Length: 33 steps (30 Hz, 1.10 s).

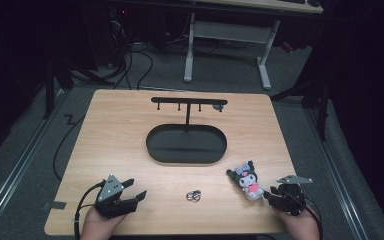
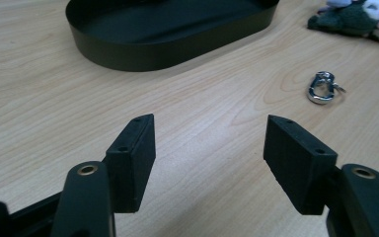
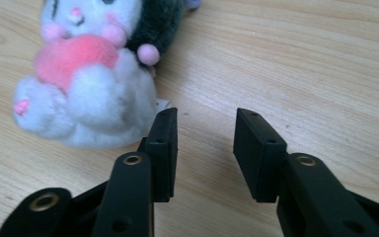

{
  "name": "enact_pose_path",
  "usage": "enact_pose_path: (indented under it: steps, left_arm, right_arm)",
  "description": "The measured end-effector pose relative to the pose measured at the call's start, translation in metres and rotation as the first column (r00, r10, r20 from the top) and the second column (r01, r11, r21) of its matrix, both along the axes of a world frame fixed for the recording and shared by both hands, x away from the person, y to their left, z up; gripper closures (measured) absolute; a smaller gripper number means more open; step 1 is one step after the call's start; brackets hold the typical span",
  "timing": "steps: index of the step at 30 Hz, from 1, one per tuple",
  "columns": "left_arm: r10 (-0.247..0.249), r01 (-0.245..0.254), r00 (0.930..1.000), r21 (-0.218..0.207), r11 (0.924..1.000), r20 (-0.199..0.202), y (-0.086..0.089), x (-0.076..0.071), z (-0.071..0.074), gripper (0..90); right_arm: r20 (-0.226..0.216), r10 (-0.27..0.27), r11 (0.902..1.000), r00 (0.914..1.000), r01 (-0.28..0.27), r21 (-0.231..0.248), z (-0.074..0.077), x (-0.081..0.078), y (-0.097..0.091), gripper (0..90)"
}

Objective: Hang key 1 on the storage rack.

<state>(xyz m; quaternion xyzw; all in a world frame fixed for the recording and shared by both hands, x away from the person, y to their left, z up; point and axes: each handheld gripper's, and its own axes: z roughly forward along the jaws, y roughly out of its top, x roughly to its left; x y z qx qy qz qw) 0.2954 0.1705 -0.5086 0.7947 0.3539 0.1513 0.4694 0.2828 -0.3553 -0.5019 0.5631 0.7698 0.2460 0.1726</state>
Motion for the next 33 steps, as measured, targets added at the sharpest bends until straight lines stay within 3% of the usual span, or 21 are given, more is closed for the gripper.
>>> enact_pose_path:
  steps: [4, 7, 11, 16, 22, 23, 28, 31, 32, 33]
  left_arm:
    - [0.000, 0.000, 1.0000, -0.017, 0.9999, -0.002, 0.007, -0.004, -0.001, 37.6]
    - [-0.006, 0.006, 1.0000, 0.010, 0.9999, -0.003, 0.010, -0.006, -0.003, 37.4]
    - [0.016, -0.016, 0.9999, -0.032, 0.9993, -0.005, 0.017, -0.005, 0.000, 37.2]
    - [0.022, -0.022, 0.9997, -0.026, 0.9994, -0.015, 0.019, -0.002, -0.003, 37.2]
    - [0.009, -0.009, 0.9995, -0.005, 0.9999, -0.029, 0.017, -0.001, -0.008, 37.1]
    - [0.008, -0.008, 0.9995, -0.004, 1.0000, -0.031, 0.017, -0.001, -0.008, 37.1]
    - [0.002, -0.002, 0.9993, -0.001, 1.0000, -0.038, 0.017, -0.002, -0.009, 37.1]
    - [-0.002, 0.002, 0.9990, -0.001, 1.0000, -0.045, 0.016, -0.003, -0.009, 37.2]
    - [-0.002, 0.002, 0.9990, -0.001, 1.0000, -0.045, 0.016, -0.003, -0.009, 37.2]
    - [-0.006, 0.006, 0.9990, 0.001, 1.0000, -0.045, 0.015, -0.003, -0.009, 37.2]
  right_arm:
    - [-0.048, -0.019, 0.9994, 0.9987, 0.018, -0.030, 0.007, 0.007, -0.001, 56.7]
    - [-0.100, -0.011, 0.9988, 0.9949, 0.006, -0.048, 0.012, 0.012, -0.001, 52.8]
    - [-0.171, 0.002, 0.9950, 0.9853, -0.019, -0.098, 0.016, 0.019, 0.001, 48.8]
    - [-0.246, 0.030, 0.9890, 0.9688, -0.065, -0.133, 0.022, 0.027, 0.007, 44.5]
    - [-0.330, 0.046, 0.9838, 0.9427, -0.100, -0.149, 0.029, 0.034, 0.012, 37.6]
    - [-0.352, 0.043, 0.9832, 0.9348, -0.103, -0.151, 0.030, 0.035, 0.013, 35.5]
    - [-0.386, 0.053, 0.9792, 0.9211, -0.124, -0.161, 0.035, 0.031, 0.019, 27.8]
    - [-0.408, 0.070, 0.9805, 0.9101, -0.138, -0.140, 0.038, 0.030, 0.023, 24.5]
    - [-0.408, 0.070, 0.9805, 0.9101, -0.138, -0.140, 0.038, 0.030, 0.023, 24.5]
    - [-0.419, 0.082, 0.9774, 0.9044, -0.155, -0.144, 0.039, 0.029, 0.028, 19.1]
